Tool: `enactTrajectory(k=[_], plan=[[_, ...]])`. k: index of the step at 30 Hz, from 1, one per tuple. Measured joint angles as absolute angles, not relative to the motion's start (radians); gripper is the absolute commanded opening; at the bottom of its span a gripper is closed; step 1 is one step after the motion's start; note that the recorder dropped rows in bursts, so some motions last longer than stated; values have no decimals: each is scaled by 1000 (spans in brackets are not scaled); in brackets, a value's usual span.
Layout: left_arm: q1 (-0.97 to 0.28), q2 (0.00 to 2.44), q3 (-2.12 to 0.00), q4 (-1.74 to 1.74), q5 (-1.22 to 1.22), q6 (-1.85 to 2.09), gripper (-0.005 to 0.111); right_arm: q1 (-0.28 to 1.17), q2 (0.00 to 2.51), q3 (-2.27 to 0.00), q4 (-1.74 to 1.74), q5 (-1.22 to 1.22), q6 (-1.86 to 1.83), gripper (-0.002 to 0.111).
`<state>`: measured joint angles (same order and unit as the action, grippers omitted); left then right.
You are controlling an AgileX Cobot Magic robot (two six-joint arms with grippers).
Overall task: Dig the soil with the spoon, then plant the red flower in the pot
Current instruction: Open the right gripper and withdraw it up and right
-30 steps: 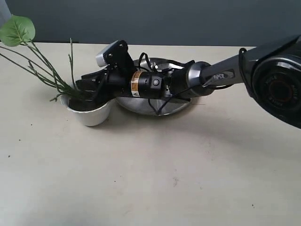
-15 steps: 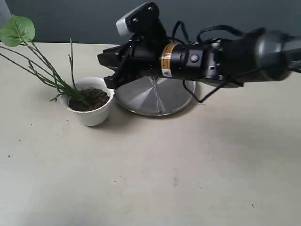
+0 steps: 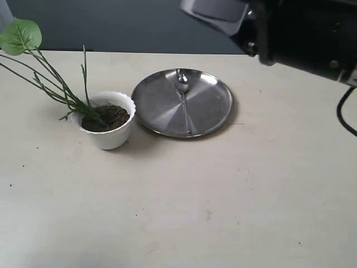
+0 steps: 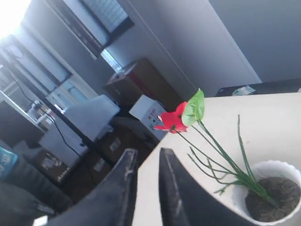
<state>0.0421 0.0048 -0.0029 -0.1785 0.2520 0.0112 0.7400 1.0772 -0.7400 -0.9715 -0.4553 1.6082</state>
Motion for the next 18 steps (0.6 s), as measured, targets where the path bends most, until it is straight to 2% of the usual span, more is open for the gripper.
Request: enactTrajectory(k=[8, 12, 18], plan=[[42, 5, -3, -179, 252, 11, 0, 740, 929, -740, -972, -425, 1644, 17], [42, 5, -3, -179, 252, 11, 0, 740, 896, -740, -987, -353, 1518, 17], [42, 5, -3, -179, 252, 11, 0, 715, 869, -718, -1171, -267, 1420, 17]])
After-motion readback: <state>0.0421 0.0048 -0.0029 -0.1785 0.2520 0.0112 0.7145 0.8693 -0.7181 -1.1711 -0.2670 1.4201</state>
